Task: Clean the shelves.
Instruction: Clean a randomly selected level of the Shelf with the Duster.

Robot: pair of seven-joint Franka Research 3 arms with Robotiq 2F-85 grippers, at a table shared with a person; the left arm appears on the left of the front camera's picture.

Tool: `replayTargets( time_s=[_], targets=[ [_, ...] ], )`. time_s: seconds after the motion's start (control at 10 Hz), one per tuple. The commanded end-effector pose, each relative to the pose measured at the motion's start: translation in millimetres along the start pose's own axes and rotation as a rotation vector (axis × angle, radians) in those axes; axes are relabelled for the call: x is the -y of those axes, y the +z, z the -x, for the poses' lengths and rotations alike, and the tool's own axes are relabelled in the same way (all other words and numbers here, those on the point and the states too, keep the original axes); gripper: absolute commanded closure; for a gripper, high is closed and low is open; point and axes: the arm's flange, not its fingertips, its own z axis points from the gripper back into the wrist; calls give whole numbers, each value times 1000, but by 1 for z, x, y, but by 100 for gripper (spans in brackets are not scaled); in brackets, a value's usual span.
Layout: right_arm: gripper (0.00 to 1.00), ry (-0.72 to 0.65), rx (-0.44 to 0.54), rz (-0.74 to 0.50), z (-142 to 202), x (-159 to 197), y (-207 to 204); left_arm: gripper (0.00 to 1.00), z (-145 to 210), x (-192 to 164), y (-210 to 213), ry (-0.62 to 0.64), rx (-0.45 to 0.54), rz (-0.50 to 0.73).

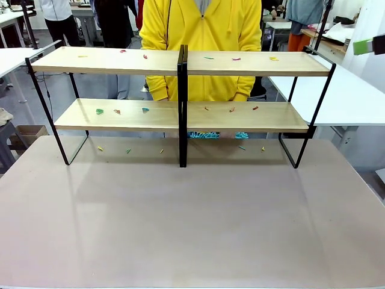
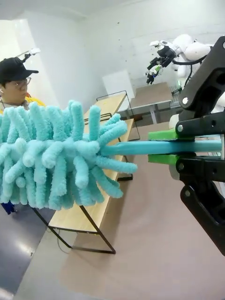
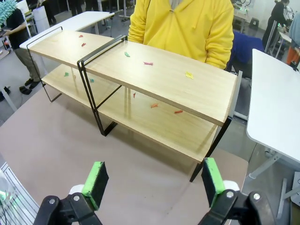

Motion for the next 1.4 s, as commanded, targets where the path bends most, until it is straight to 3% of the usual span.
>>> replayTargets(
  time_s=[0.0,0.1,0.2,0.3,0.5,0.6,0.7,0.8,0.9,1.0,1.2,1.3],
  targets=[
    [0,-4,7,-7,0,1,-1,100,-2,-2,9,3,21,10],
    [0,-4,7,-7,0,1,-1,100,-2,-2,9,3,21,10],
    [0,-4,7,-7,0,1,-1,88,0,-2,3,4,7,1],
    [0,-4,7,-7,0,1,-1,88,1,28,-22,-70,-52,21],
    [0,-4,7,-7,0,1,-1,88,5,105,-93,-190,-279,46],
    [0,-4,7,-7,0,1,-1,88,14,145,-128,-222,-305,-31],
    [0,-4,7,-7,0,1,-1,88,26,178,-170,-294,-244,-166],
    [0,-4,7,-7,0,1,-1,88,44,202,-209,-313,-317,-169],
    [0,-4,7,-7,0,1,-1,88,60,209,-227,-314,-380,-142],
    [0,-4,7,-7,0,1,-1,88,50,198,-189,-304,-308,-83],
    [0,-4,7,-7,0,1,-1,88,50,198,-189,-304,-308,-83],
    [0,-4,7,-7,0,1,-1,88,62,213,-220,-325,-339,-101]
  ],
)
